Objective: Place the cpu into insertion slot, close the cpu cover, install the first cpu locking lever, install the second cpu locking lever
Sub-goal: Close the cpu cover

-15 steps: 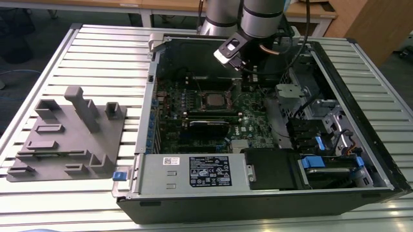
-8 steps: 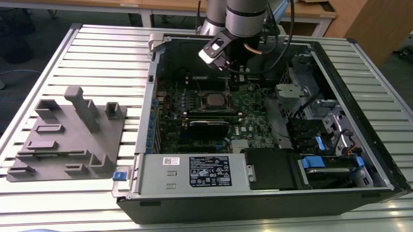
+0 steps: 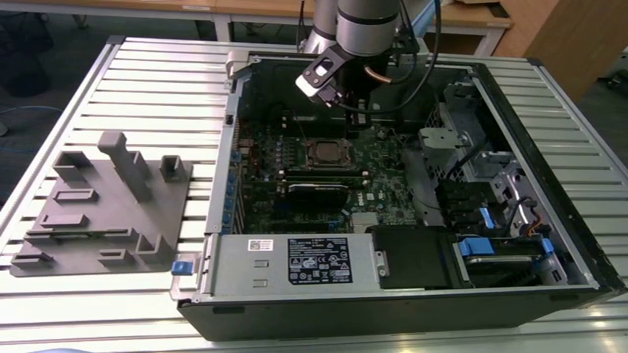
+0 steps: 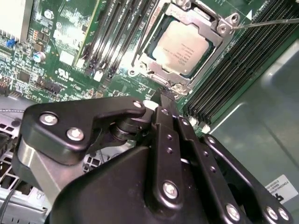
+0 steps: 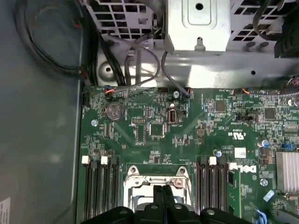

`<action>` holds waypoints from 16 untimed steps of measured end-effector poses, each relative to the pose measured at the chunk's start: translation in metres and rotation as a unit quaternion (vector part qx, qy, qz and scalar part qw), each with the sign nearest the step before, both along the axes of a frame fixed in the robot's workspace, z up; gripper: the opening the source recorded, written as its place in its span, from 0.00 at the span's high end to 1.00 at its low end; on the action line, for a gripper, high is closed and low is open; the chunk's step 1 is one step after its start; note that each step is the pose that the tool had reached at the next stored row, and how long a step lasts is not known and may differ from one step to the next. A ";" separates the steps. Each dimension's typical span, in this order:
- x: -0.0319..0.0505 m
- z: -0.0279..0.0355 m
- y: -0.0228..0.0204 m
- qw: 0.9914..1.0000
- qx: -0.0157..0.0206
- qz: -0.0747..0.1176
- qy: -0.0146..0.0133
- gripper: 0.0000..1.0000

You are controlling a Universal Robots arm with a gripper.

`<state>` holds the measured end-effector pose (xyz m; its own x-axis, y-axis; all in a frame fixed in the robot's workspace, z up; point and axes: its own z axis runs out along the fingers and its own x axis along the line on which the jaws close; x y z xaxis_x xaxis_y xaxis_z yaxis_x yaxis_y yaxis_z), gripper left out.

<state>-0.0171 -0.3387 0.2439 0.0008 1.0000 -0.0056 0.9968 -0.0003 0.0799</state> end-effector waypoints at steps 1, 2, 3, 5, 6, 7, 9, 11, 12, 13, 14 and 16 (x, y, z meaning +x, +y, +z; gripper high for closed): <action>0.0000 -0.0003 0.0000 1.000 0.000 0.000 0.005 0.89; 0.0000 -0.0006 0.0000 1.000 0.000 0.000 0.011 0.89; 0.0000 -0.0009 0.0000 1.000 0.000 0.000 0.016 0.89; 0.0000 -0.0011 0.0000 1.000 0.000 0.000 0.021 0.89; 0.0000 -0.0011 0.0000 1.000 0.000 0.000 0.021 0.89; 0.0000 -0.0011 0.0000 1.000 0.000 0.000 0.021 0.89; -0.0002 -0.0012 0.0000 1.000 0.000 0.000 0.021 0.89; -0.0033 -0.0017 0.0000 1.000 0.000 0.000 0.021 0.89; -0.0054 -0.0021 0.0000 1.000 0.000 0.000 0.021 0.89; -0.0080 -0.0027 0.0001 1.000 0.000 0.000 0.021 0.89; -0.0104 -0.0035 0.0001 1.000 0.000 0.000 0.021 0.89; -0.0144 -0.0058 0.0000 1.000 0.000 0.000 0.021 0.89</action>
<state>-0.0315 -0.3387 0.2381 0.0005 1.0000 -0.0057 0.9993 -0.0003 0.0384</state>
